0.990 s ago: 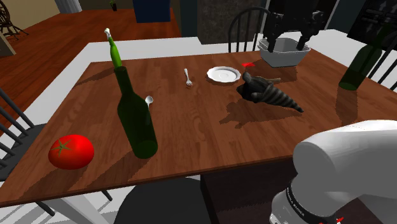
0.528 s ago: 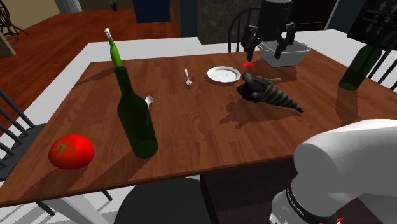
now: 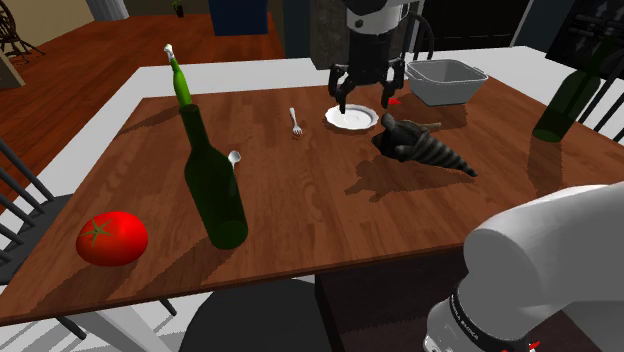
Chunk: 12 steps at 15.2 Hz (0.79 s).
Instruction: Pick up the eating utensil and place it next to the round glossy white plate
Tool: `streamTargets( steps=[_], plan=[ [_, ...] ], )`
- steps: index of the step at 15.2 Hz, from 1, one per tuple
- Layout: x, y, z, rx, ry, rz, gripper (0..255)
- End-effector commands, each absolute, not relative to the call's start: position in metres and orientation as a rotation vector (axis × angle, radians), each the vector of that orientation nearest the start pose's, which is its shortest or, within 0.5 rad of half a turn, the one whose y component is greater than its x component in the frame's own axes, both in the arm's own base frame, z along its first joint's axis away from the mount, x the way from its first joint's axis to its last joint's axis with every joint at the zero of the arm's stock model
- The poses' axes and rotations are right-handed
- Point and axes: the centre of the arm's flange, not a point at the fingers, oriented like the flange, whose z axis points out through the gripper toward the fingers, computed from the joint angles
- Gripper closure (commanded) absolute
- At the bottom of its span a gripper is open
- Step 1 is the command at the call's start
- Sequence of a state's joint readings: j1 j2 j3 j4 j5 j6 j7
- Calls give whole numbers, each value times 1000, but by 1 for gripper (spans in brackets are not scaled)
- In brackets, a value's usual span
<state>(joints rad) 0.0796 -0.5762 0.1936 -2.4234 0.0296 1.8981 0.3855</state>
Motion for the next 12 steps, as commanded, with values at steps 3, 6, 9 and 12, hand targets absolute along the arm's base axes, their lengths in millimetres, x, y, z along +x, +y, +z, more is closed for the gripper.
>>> streamTargets(
  steps=[3, 6, 9, 12],
  plan=[
    [387, 157, 487, -3203, 230, -119, 0],
    [402, 191, 468, -3212, 223, -131, 0],
    [416, 224, 450, -3222, 216, -142, 0],
    [430, 257, 431, -3232, 209, -153, 0]
  ],
)
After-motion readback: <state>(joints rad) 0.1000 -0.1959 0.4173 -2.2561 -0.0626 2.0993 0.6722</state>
